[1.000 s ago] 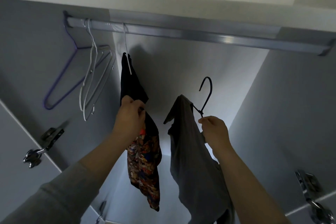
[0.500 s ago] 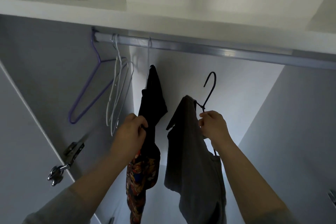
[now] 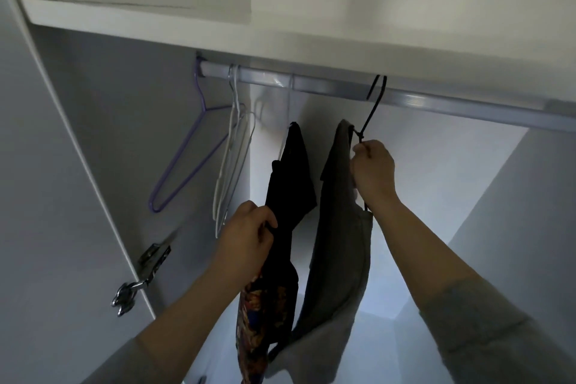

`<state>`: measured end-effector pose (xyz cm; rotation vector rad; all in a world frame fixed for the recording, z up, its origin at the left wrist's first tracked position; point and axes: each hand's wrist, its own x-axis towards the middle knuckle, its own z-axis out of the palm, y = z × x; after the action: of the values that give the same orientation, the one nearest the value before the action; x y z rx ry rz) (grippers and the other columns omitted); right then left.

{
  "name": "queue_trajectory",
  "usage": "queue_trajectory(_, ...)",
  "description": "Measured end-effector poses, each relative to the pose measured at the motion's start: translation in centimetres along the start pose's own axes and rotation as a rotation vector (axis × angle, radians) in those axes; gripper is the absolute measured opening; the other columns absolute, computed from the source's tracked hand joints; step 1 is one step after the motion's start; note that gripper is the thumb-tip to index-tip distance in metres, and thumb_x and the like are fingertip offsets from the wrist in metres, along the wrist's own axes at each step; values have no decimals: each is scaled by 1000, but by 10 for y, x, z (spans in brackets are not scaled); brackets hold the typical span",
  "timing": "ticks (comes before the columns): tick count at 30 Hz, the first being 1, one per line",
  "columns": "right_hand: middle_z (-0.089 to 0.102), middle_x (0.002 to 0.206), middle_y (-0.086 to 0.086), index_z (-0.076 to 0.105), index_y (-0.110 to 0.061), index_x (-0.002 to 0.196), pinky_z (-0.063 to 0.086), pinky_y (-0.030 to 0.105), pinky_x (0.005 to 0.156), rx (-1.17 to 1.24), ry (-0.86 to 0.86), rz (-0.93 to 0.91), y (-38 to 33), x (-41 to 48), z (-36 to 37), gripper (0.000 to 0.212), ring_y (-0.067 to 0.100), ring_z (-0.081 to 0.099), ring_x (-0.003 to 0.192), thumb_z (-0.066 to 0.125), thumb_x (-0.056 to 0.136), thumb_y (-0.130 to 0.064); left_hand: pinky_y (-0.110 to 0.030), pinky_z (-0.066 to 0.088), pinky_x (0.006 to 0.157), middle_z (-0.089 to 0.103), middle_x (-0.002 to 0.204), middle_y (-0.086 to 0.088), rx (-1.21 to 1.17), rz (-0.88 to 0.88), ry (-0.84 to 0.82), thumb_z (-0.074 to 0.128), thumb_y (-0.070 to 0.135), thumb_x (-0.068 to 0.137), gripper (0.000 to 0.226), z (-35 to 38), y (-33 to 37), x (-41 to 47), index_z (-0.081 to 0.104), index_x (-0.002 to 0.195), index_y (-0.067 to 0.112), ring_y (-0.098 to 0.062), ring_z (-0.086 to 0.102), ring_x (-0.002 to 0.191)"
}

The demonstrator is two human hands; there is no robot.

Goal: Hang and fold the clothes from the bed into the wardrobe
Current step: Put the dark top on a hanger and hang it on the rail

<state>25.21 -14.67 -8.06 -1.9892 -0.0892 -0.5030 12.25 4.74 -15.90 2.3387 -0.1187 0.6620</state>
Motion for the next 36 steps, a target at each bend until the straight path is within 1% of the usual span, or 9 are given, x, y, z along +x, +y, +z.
queue_trajectory(2, 47, 75, -10, 54, -9, 91, 34, 2, 53, 30, 23, -35, -9, 9, 6, 19, 0, 43, 65, 37, 99, -10, -28, 49, 58, 53, 83, -3, -11, -12, -2, 58, -11, 80, 23, -2, 2, 0, 67, 85, 10, -12, 53, 62)
queue_trajectory(5, 48, 76, -7, 57, -6, 94, 33, 11, 53, 71, 36, -54, -17, 22, 13, 20, 2, 43, 66, 38, 99, -10, -19, 43, 59, 51, 82, -2, -4, -17, -7, 59, -9, 81, 22, -4, 7, 0, 67, 87, 10, -7, 51, 64)
queue_trajectory(9, 52, 85, 1, 58, -3, 102, 32, 22, 64, 70, 29, -70, -20, 31, 20, 23, 14, 49, 78, 37, 99, -11, -21, 46, 60, 48, 81, 1, -8, -35, 4, 58, -10, 82, 23, -6, 12, -3, 67, 88, 9, -10, 51, 63)
queue_trajectory(13, 56, 87, 8, 53, -10, 90, 40, 30, 72, 92, 13, -39, -20, 41, 26, 19, 19, 52, 80, 36, 99, -12, -29, 48, 61, 49, 82, -1, 13, -40, 19, 58, -10, 81, 23, -6, 17, -4, 68, 88, 9, -15, 53, 63)
queue_trajectory(17, 46, 72, 0, 36, -21, 67, 35, 26, 65, 71, -3, 1, -21, 55, 29, 34, 16, 46, 73, 34, 100, -11, -27, 49, 63, 50, 84, -1, 24, -54, 23, 58, -9, 82, 22, -5, 20, -5, 68, 90, 9, -16, 54, 63)
queue_trajectory(21, 53, 89, 11, 42, -17, 73, 38, 30, 72, 47, -28, 25, -22, 61, 34, 28, 22, 49, 83, 35, 100, -13, -14, 41, 60, 47, 84, 3, 47, -68, 3, 58, -7, 83, 22, -5, 20, -4, 68, 91, 11, -13, 52, 65)
queue_trajectory(25, 52, 96, 10, 45, -15, 83, 36, 27, 73, 38, -40, 80, -14, 56, 44, 21, 21, 49, 86, 34, 100, -14, -24, 47, 63, 49, 85, 1, 58, -74, 9, 58, -8, 82, 23, -4, 20, -3, 69, 91, 10, -15, 53, 65)
queue_trajectory(30, 50, 85, 8, 32, -23, 66, 35, 29, 71, 24, -42, 153, 8, 43, 52, 34, 21, 47, 84, 34, 99, -12, -14, 41, 61, 49, 84, 1, 43, -63, 17, 58, -8, 82, 22, -6, 20, -4, 68, 90, 10, -3, 46, 64)
queue_trajectory(36, 55, 88, 12, 36, -22, 66, 37, 29, 69, 79, -69, 147, 15, 30, 52, 34, 21, 49, 76, 34, 97, -9, -8, 37, 61, 50, 84, 0, 41, -65, 15, 59, -9, 82, 23, -6, 18, -4, 69, 90, 10, -2, 46, 64)
